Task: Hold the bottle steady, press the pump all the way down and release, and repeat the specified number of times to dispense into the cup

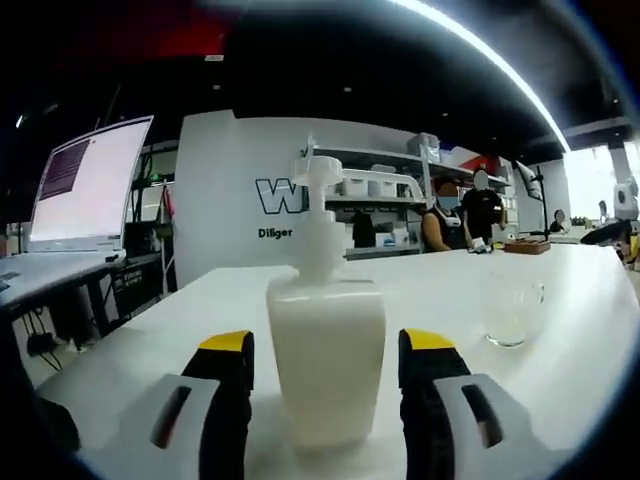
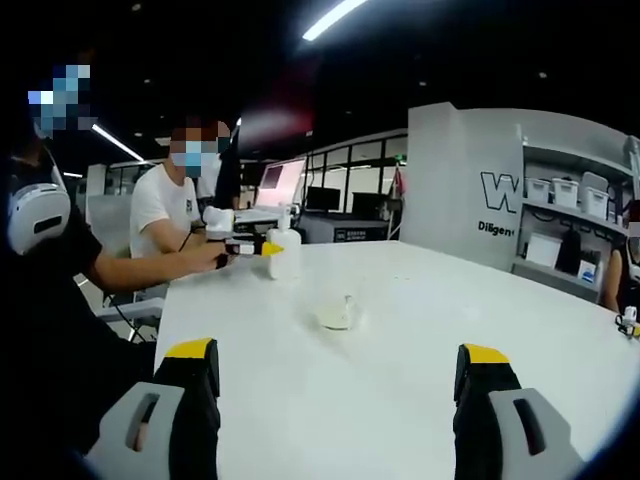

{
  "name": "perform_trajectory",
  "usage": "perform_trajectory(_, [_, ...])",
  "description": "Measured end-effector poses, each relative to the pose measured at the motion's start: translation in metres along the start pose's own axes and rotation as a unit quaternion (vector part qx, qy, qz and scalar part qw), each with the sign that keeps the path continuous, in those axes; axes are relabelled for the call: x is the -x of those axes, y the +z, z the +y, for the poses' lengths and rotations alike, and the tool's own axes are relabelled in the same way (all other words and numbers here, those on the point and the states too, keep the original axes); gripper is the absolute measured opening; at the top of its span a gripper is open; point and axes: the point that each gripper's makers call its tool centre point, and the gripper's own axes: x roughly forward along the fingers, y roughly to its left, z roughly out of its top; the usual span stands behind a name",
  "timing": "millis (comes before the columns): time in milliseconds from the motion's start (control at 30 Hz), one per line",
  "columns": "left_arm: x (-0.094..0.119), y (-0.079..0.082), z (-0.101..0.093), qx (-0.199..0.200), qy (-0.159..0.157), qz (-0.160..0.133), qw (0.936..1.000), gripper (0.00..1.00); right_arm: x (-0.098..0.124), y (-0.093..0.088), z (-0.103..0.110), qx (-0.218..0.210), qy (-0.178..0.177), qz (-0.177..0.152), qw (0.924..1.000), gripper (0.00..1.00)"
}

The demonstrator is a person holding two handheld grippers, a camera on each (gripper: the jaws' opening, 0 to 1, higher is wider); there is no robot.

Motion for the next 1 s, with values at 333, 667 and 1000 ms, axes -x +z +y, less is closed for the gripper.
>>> perform_trajectory(333, [-0.0065,-0.0019,0.0027,0.013,0.011,-0.004,0.9998,0.48,0.0007,0.0035,0.003,0.0,-0.001,-0.003,1.0,0.99])
perform_trajectory(667, [-0.0091,-0.0003,0.0018,0.021,0.025,-0.024,0.9992,0.44,0.0011,0.0031,0.0002,0.0,0.001,-0.002,1.0,0.99])
perform_trajectory(1000, [-0.0073,0.001,0.0013,0.018,0.044,-0.042,0.998,0.43,0.0022,0.0022,-0.002,-0.002,-0.001,-0.004,1.0,0.99])
